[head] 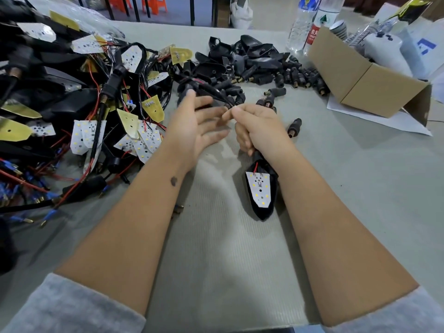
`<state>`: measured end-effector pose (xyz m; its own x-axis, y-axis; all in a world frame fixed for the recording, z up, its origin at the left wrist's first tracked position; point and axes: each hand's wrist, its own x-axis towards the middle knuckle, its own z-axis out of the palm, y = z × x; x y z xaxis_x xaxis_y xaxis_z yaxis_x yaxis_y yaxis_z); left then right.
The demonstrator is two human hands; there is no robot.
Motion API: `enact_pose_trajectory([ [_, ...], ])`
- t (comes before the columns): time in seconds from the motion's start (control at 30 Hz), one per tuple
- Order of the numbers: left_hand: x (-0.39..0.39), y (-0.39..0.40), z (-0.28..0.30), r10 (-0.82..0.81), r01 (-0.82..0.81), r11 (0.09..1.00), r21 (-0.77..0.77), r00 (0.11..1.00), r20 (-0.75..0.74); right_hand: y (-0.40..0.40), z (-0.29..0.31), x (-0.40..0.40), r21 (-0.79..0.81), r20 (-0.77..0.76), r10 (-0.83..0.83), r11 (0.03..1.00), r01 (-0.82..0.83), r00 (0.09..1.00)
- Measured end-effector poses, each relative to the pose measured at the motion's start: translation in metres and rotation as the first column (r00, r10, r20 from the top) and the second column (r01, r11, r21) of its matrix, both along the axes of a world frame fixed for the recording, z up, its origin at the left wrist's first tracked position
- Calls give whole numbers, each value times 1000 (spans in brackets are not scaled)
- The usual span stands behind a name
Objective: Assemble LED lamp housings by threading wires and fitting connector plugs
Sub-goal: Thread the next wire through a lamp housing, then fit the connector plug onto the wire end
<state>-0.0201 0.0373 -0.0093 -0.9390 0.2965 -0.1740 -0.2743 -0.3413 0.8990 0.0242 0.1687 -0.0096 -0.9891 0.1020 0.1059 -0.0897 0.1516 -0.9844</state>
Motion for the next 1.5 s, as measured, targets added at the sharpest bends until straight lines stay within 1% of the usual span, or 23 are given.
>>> enact_pose_trajectory([
  [0.07,-5,-6,-1,41,-45,987,152,999,30,-1,1,1,56,17,67,996,-68,998],
  [0.13,-9,-11,-3,85,-87,969,232,996,17,-2,1,3,87,18,102,991,-103,995],
  [0.23,-10,-15,-4,156,-144,956,257,987,-26,-4,4,6,82,30,119,989,-121,992],
  [0.3,-11,-14,-5,199,-184,944,274,980,-27,-6,5,8,94,50,110,989,-115,993],
  [0.43,-10,-10,-5,268,-253,921,296,963,-11,-8,5,8,123,64,104,986,-111,993],
  [0.57,-9,-8,-2,343,-334,852,402,938,52,-8,4,8,127,74,108,985,-117,991],
  [0.63,-9,-7,-2,354,-350,833,428,932,73,-8,4,7,131,71,105,985,-114,992],
  [0.83,-12,-8,-2,358,-357,872,334,932,63,-13,0,10,183,66,86,978,-96,994],
  [0.87,-12,-8,-2,356,-351,889,292,934,39,-14,0,10,175,69,78,981,-89,995],
  [0.93,-9,-7,-4,328,-318,935,158,944,-41,-15,0,11,149,80,74,985,-85,994],
  [1.0,-6,-5,-5,243,-241,970,27,962,-126,-15,2,11,97,78,57,993,-64,995],
  [1.07,-2,-2,-6,114,-136,985,-101,973,-201,-16,2,9,35,71,9,999,-11,997],
  [1.13,2,1,-5,-3,-66,968,-243,962,-273,-16,2,7,-19,54,-50,999,51,997],
  [1.2,5,3,-6,-94,-32,938,-346,935,-341,-15,1,5,-84,34,-112,990,115,993],
  [1.27,8,4,-5,-147,2,930,-368,918,-368,-12,0,4,-121,26,-179,976,181,984],
  [1.37,8,3,-4,-161,29,936,-352,922,-352,-10,-2,3,-140,19,-248,959,248,969],
  [1.5,11,5,-4,-197,44,919,-393,913,-358,-9,1,3,-239,-17,-274,935,262,962],
])
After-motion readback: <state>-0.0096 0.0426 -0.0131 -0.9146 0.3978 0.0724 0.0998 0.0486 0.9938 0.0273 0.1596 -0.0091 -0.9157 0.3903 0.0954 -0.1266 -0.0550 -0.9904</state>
